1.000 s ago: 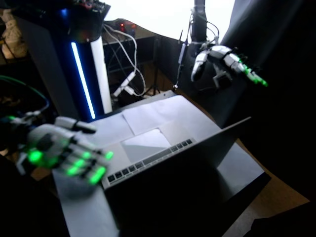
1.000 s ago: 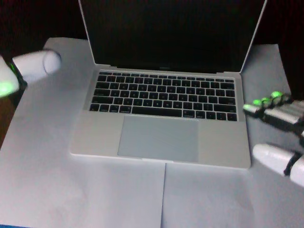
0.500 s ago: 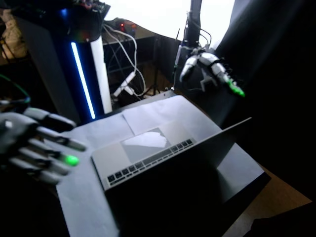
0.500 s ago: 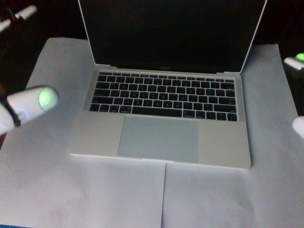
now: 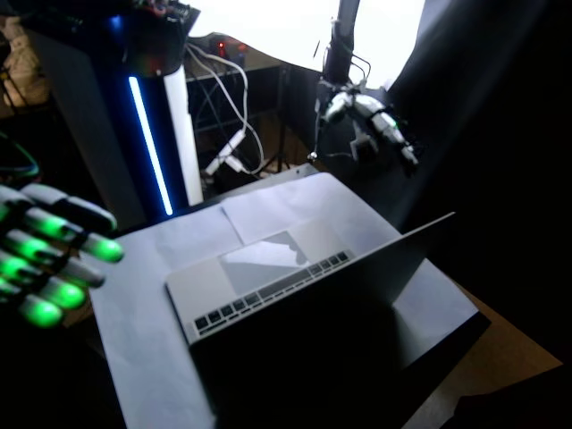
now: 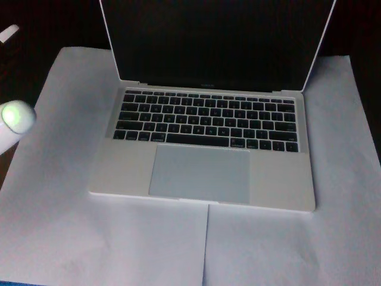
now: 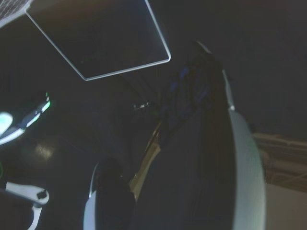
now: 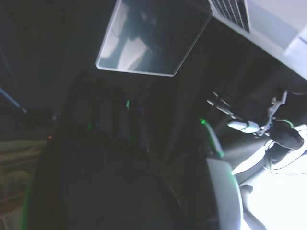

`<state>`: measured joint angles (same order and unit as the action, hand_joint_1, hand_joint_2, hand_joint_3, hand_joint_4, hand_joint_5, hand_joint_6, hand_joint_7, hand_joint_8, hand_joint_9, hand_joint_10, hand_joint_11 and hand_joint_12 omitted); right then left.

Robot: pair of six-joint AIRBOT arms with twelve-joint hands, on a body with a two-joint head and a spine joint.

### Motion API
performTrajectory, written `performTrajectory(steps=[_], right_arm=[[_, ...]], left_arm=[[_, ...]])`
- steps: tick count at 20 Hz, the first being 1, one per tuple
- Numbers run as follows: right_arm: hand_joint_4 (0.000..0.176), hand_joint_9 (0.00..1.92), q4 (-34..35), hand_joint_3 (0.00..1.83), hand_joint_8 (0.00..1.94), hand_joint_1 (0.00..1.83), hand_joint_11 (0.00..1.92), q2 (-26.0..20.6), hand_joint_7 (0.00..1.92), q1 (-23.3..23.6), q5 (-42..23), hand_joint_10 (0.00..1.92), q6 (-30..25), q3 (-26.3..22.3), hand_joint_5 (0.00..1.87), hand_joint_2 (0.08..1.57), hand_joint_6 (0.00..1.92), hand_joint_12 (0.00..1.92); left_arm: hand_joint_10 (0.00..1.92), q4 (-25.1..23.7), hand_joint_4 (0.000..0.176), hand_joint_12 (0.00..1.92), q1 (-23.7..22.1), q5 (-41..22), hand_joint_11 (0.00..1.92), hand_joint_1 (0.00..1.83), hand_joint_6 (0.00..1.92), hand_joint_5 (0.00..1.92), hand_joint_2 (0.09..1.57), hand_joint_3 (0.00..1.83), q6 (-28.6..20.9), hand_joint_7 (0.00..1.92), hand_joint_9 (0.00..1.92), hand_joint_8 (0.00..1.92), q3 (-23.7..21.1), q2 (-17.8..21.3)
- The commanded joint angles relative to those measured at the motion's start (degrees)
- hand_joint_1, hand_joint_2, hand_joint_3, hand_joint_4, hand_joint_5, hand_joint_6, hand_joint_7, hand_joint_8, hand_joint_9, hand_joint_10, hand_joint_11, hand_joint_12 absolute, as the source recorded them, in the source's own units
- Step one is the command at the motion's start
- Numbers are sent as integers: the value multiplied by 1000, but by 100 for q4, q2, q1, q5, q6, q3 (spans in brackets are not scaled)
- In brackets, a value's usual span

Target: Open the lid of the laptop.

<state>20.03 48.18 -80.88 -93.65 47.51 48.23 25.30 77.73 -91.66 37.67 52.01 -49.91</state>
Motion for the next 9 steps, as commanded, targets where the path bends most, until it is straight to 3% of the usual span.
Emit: performTrajectory(steps=[1,3,4,5,7,8,9], right_arm=[[60,211,-16,0,0,449,175,-25,250,35,-730,0,-22,1,287,1279,0,9],[74,205,62,0,0,461,157,-25,250,24,-730,0,-22,2,286,1272,0,1],[73,195,96,0,0,460,141,-25,245,11,-730,0,-22,2,276,1276,0,0],[65,197,121,0,2,452,144,-25,245,0,-730,1,-22,1,271,1279,1,3],[78,200,141,0,1,426,139,-25,245,-4,-730,1,-22,1,276,1274,2,1],[67,201,147,2,0,428,142,-25,243,-5,-730,2,-22,1,270,1281,0,2],[67,201,158,2,0,428,142,-25,243,-7,-730,2,-22,1,270,1281,0,2]], left_arm=[[2,-21,160,569,-27,-753,0,111,1,138,1031,0,-58,225,178,1,10,-45],[1,-16,170,545,-28,-753,0,110,1,135,1025,0,-87,210,175,0,24,-34],[2,-16,169,587,-29,-753,0,116,2,142,1032,1,-96,217,182,1,23,-29],[3,-15,153,640,-29,-753,0,106,1,150,1034,1,-108,228,199,1,23,-29],[3,-3,159,641,-28,-753,0,120,4,162,1025,0,-115,233,201,2,24,-34],[1,-2,152,604,-28,-753,0,138,1,160,1028,0,-116,225,188,1,24,-34],[1,2,152,604,-28,-754,0,138,1,160,1028,0,-122,225,188,1,26,-30]])
